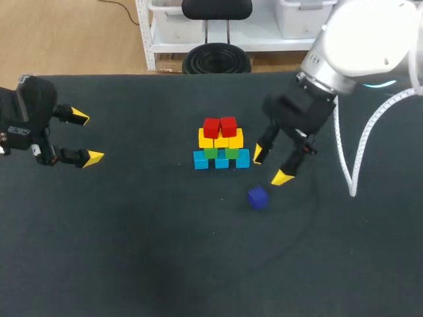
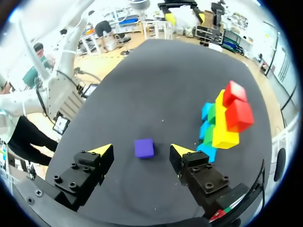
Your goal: Place the blue cubes, place green cubes on the blue cubes, place the yellow cubes on the green cubes, then place the red cubes on the yellow cubes, and place purple cube on the red cubes.
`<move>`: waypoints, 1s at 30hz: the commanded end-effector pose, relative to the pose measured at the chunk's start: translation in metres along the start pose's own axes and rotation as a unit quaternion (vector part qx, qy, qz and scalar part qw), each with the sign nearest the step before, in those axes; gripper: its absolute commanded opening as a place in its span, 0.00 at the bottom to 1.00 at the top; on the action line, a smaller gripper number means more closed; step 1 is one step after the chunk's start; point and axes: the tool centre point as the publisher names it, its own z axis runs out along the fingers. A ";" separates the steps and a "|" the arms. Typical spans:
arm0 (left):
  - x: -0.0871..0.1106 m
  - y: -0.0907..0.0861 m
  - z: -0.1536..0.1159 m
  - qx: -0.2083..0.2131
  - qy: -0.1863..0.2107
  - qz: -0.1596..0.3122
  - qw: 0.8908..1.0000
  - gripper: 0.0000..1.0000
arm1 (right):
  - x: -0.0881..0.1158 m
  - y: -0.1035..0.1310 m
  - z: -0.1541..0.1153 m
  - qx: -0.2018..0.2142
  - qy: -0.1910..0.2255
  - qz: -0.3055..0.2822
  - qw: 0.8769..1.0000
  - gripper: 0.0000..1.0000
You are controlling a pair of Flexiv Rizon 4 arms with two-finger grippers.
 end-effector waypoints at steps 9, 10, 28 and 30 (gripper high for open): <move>0.002 0.000 0.000 -0.001 -0.004 0.001 1.000 1.00 | 0.008 -0.009 0.017 -0.020 0.012 -0.024 0.999 0.80; 0.002 0.000 0.000 -0.001 -0.004 0.001 1.000 1.00 | 0.008 -0.008 0.019 -0.017 0.017 -0.027 0.999 0.80; 0.002 0.000 0.000 -0.001 -0.004 0.001 1.000 1.00 | 0.008 0.004 0.036 0.047 0.054 -0.028 0.997 0.76; 0.002 0.000 0.000 -0.001 -0.004 0.001 1.000 1.00 | 0.008 0.004 0.038 0.048 0.056 -0.027 0.997 0.76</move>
